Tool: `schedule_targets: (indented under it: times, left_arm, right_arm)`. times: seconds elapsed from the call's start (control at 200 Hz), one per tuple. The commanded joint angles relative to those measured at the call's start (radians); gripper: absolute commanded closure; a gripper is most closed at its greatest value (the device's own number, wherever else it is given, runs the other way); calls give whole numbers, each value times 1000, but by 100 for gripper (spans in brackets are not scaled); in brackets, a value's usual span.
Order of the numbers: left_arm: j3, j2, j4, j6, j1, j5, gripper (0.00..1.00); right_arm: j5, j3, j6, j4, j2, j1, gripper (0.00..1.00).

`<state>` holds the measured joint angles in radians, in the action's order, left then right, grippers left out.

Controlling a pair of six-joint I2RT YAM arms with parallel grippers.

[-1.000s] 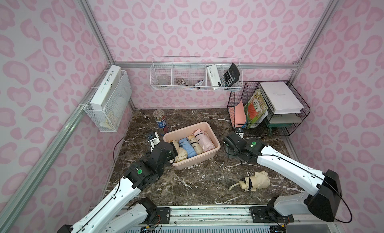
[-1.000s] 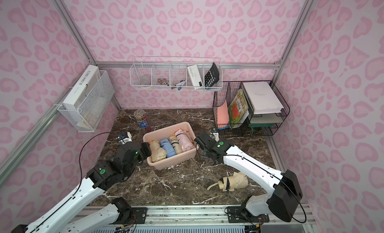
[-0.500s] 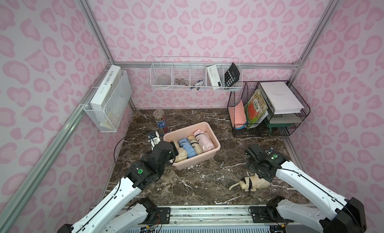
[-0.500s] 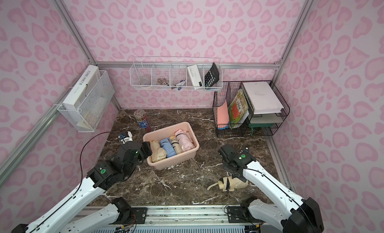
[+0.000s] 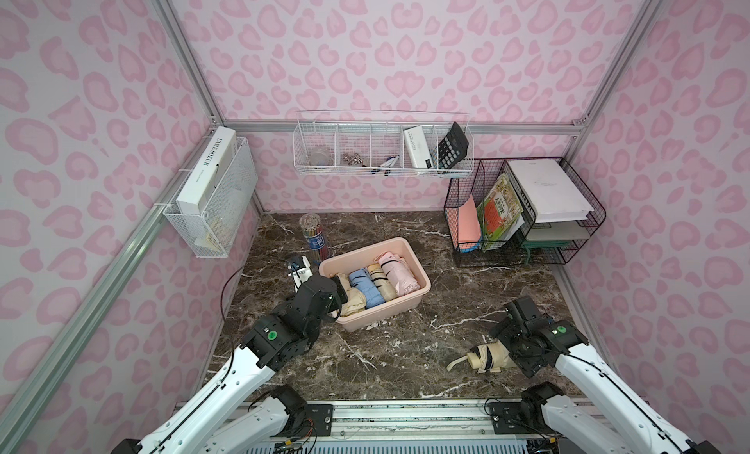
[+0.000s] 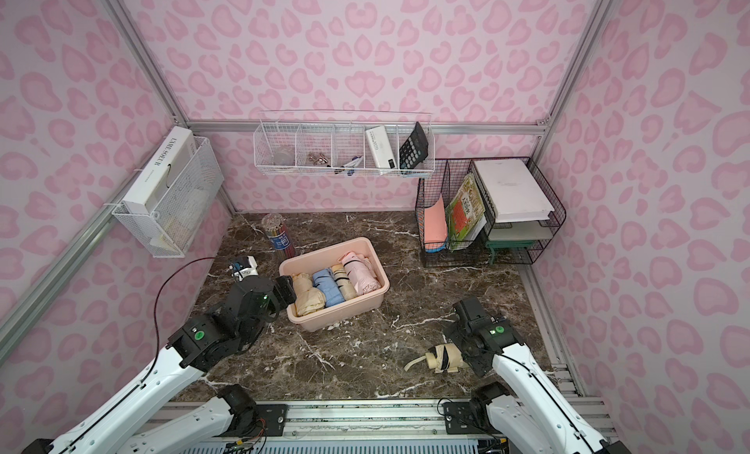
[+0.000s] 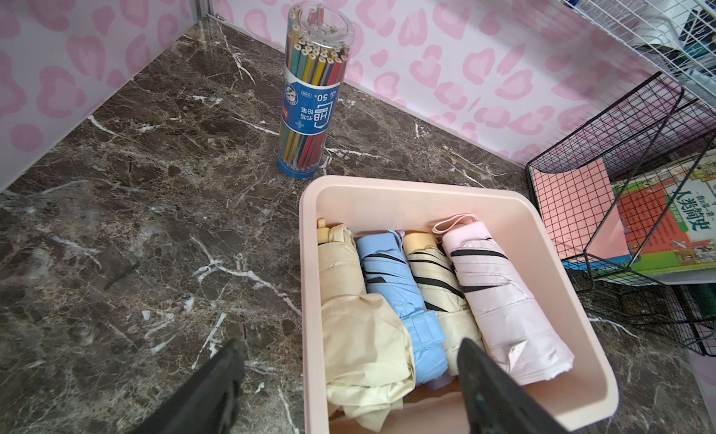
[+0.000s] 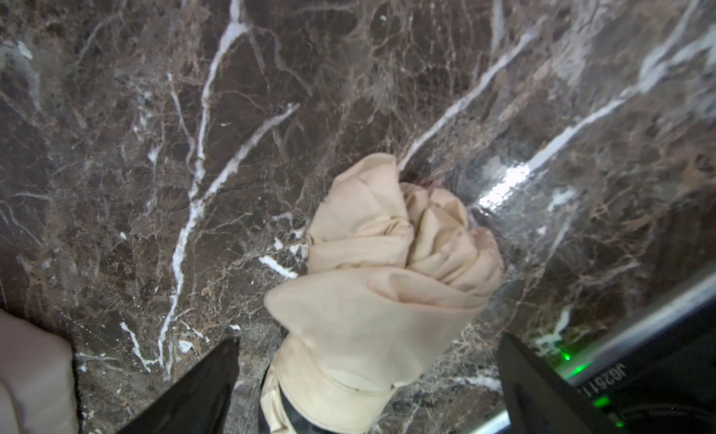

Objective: Put the umbrella into the storage box
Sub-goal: Pick up the umbrella from the center of the board.

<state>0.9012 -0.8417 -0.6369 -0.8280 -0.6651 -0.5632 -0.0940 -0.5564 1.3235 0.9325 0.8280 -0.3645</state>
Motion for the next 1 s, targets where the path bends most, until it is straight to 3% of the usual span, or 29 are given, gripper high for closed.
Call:
schedule_targets:
  times: [0.0,0.995]
  left_arm:
    - [7,-1,4,9,1,3,14]
    - [26,-7,6,18,2,0,14]
  right_arm:
    - [43,24,27,-62,-7,23,5]
    - [81,144,19,-323,120,111,47]
